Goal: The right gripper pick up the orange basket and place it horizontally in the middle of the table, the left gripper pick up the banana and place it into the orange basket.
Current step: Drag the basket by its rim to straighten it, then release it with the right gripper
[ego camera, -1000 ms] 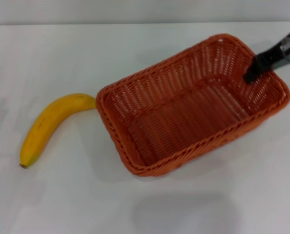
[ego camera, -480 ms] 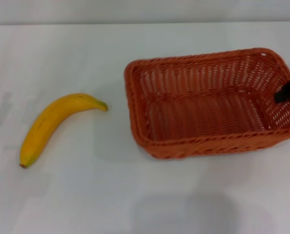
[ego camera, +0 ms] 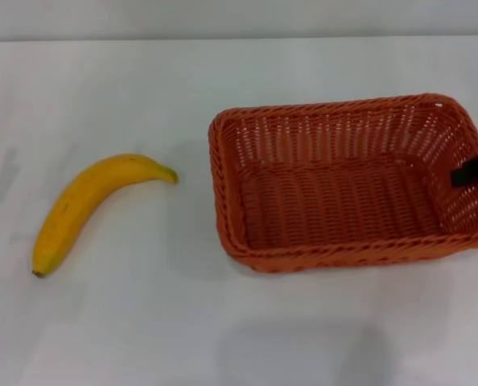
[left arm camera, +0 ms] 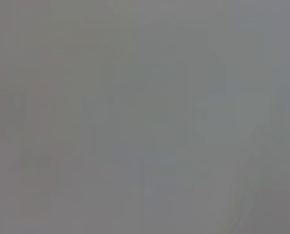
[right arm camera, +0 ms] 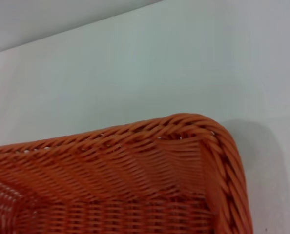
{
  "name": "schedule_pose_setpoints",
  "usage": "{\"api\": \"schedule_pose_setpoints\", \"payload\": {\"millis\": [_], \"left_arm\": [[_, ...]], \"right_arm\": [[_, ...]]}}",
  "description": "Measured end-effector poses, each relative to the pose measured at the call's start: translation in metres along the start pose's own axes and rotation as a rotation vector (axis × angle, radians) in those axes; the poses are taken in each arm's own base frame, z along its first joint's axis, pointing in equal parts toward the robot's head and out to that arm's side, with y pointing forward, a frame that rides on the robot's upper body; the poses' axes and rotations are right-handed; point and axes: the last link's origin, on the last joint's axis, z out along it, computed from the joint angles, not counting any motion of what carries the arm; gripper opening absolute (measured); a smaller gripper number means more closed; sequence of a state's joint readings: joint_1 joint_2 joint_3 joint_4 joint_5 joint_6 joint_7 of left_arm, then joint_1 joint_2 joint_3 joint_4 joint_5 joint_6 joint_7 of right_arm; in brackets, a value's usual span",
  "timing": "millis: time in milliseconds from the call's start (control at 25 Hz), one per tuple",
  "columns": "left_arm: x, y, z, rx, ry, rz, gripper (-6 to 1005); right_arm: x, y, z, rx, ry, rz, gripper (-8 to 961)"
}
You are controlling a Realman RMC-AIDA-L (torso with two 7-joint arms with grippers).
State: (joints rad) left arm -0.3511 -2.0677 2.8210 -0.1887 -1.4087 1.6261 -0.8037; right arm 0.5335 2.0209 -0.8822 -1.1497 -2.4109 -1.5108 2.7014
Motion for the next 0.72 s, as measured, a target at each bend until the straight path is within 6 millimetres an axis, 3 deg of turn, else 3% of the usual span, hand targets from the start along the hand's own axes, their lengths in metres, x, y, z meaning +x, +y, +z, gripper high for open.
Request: {"api": "schedule_pose_setpoints", "payload": {"millis": [520, 720], "left_arm": [[0.002, -0.003, -0.002, 0.014, 0.006, 0.014, 825], [0.004, -0.004, -0.003, 0.018, 0.013, 0.011, 823]], "right_arm": [[0.005, 0.013, 0.006, -0.109, 0.026, -0.004, 127], [0.005, 0.011, 0.001, -0.126, 0.018, -0.007, 330]]}}
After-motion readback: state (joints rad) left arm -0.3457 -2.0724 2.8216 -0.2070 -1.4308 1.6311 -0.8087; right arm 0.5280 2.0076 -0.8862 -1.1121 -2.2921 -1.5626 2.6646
